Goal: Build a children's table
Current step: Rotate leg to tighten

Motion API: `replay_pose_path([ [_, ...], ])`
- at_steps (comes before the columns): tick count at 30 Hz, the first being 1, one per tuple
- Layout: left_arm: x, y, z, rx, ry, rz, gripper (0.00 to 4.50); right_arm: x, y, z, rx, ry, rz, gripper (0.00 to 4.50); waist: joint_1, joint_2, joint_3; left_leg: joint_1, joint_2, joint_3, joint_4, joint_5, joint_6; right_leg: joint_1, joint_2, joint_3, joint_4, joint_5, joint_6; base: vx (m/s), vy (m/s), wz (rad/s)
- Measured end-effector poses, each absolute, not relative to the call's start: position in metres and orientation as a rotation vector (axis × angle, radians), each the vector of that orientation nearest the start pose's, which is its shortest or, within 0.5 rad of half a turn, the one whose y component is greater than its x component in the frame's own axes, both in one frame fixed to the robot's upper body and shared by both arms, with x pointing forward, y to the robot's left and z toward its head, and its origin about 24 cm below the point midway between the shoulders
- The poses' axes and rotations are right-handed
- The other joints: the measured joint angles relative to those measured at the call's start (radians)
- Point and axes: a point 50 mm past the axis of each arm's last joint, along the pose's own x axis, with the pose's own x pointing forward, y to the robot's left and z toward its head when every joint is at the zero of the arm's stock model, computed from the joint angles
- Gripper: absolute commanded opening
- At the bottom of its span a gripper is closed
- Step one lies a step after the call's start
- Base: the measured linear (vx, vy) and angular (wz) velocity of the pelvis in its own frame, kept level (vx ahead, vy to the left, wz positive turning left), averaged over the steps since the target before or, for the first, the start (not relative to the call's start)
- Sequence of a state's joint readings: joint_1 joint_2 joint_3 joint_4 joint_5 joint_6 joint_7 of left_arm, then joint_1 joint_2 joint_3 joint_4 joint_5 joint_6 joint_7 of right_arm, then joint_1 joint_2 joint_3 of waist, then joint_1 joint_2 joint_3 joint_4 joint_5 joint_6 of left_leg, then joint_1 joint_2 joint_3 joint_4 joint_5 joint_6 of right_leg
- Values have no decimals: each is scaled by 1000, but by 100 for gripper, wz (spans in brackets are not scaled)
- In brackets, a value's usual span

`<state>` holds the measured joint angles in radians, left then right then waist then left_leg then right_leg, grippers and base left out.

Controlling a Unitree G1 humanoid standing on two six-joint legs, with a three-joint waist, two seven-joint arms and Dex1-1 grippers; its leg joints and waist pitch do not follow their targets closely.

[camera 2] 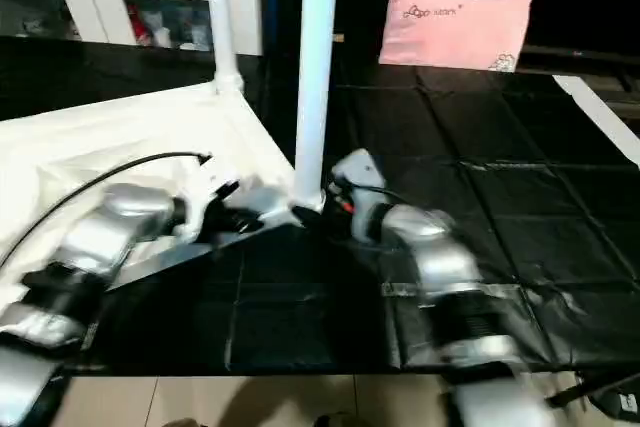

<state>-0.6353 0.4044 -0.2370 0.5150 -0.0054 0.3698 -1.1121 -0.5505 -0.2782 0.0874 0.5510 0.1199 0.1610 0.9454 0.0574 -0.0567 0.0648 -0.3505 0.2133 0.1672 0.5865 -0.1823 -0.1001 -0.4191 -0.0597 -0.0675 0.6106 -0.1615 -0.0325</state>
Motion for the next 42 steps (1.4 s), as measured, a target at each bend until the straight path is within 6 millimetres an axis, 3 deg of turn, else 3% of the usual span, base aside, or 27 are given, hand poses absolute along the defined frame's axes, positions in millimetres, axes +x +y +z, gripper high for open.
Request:
replay_pose_path([
  [6,318,166,75,370,565,-1287,0,321,-152,65,-145,290,1169,447,24,-5,2,-1,0,0,0,0,0,0,0,0,0,0,0,0,0,0],
  [10,312,165,75,408,577,-1392,0,316,-148,67,-167,288,1299,447,41,-6,2,-1,0,1,2,0,0,1,-1,0,0,0,0,0,0,0],
  [18,304,160,74,459,590,-1547,0,308,-142,70,-195,325,1557,447,60,-7,1,-1,2,1,4,0,0,3,-1,-1,1,-1,1,0,0,0],
  [19,303,158,74,466,589,-1565,0,306,-141,69,-197,336,1580,421,61,-8,1,-1,2,1,5,0,0,3,-1,-1,1,-1,1,0,0,0],
  [30,298,146,73,501,575,-1656,0,300,-139,60,-192,394,1686,359,60,-8,1,-1,3,1,5,0,0,3,-1,-1,2,-1,1,0,0,0],
  [32,298,146,73,505,572,-1659,0,300,-139,60,-193,398,1697,326,59,-8,1,-1,3,1,5,0,0,3,-1,-1,2,-1,1,0,0,0],
  [34,298,146,73,506,571,-1659,0,299,-139,60,-192,400,1708,322,59,-8,1,-1,3,1,5,0,0,3,-1,-1,2,-1,1,0,0,0],
  [35,298,146,73,507,571,-1659,0,299,-139,60,-192,400,1713,296,59,-8,1,-1,3,1,5,0,0,3,-1,-1,2,-1,1,0,0,0],
  [42,298,146,73,508,573,-1659,0,298,-138,60,-190,402,1723,241,58,-8,1,-1,3,1,5,0,0,3,-1,-1,2,-1,1,0,0,0],
])
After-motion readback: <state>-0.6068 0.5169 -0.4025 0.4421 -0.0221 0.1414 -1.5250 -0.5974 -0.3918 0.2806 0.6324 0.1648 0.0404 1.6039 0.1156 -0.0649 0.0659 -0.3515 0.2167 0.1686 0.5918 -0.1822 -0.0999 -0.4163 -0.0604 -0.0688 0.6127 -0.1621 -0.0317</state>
